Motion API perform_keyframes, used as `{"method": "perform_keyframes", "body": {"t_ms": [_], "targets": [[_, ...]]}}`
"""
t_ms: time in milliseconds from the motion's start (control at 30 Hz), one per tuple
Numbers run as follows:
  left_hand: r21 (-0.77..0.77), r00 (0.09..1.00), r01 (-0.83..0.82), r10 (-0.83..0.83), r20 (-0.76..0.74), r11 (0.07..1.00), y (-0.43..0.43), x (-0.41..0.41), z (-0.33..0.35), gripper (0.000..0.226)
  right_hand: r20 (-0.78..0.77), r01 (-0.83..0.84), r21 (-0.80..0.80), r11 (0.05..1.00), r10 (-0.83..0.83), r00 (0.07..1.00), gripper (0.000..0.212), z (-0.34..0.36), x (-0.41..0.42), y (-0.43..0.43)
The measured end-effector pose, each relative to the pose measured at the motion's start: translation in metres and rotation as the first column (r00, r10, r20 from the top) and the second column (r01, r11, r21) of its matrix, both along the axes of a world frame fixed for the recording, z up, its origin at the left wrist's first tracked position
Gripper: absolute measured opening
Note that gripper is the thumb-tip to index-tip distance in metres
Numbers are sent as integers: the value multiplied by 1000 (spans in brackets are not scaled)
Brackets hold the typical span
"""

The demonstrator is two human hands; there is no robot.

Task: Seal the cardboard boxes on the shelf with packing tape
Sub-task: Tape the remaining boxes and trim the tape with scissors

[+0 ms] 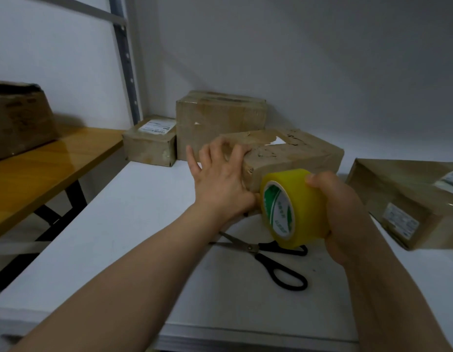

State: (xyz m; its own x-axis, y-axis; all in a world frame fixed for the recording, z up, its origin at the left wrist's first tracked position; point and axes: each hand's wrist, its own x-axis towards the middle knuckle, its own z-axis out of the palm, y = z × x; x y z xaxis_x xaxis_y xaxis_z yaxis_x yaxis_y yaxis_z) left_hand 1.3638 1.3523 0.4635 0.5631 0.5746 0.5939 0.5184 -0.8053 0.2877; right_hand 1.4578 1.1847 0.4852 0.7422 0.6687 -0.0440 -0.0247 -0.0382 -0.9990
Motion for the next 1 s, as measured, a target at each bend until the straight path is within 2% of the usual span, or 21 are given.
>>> {"method": "perform_keyframes", "body": {"t_ms": [100,200,300,400,500,600,667,700,733,767,800,833,900,967,1000], "targets": [[-6,998,62,-62,28,998,5,3,-2,90,2,-14,53,999,14,1000,96,-2,0,-1],[-176,978,210,-206,41,962,7,4,0,97,-34,-75,140,987,81,996,77,-3,0,-6],[-173,970,238,-225,92,956,6,6,8,98,121,-177,259,950,150,981,66,-1,0,-9],[-222,970,223,-192,152,949,5,10,24,104,248,-263,474,841,159,956,47,12,-1,-12],[-315,963,224,-160,217,922,-3,5,50,92,262,-325,645,692,199,944,47,37,-3,-7],[-549,928,295,-97,360,782,0,0,74,88,287,-375,687,623,242,927,45,63,-11,8],[-682,887,419,-111,448,600,7,-3,83,78,291,-390,647,655,260,921,42,72,-14,26],[-717,871,472,-144,470,513,9,-5,84,57,281,-391,610,689,273,920,38,74,-15,36],[-735,861,497,-160,482,462,11,-7,81,31,270,-387,567,727,279,922,36,74,-16,47],[-759,855,508,-135,500,407,12,-9,75,16,257,-372,515,772,275,926,34,73,-15,58],[-781,852,510,-88,515,360,13,-12,70,15,253,-354,462,813,262,931,33,74,-15,68],[-792,847,509,-33,531,338,15,-13,66,28,252,-332,421,844,243,937,31,75,-14,77],[-758,817,510,46,574,408,23,-11,60,61,271,-289,367,884,195,943,26,80,-12,90],[-705,793,539,5,610,461,27,-11,60,66,288,-261,345,902,163,944,23,80,-9,96],[-693,775,584,-37,631,422,29,-13,59,65,306,-254,333,908,150,940,24,78,-7,96]]}}
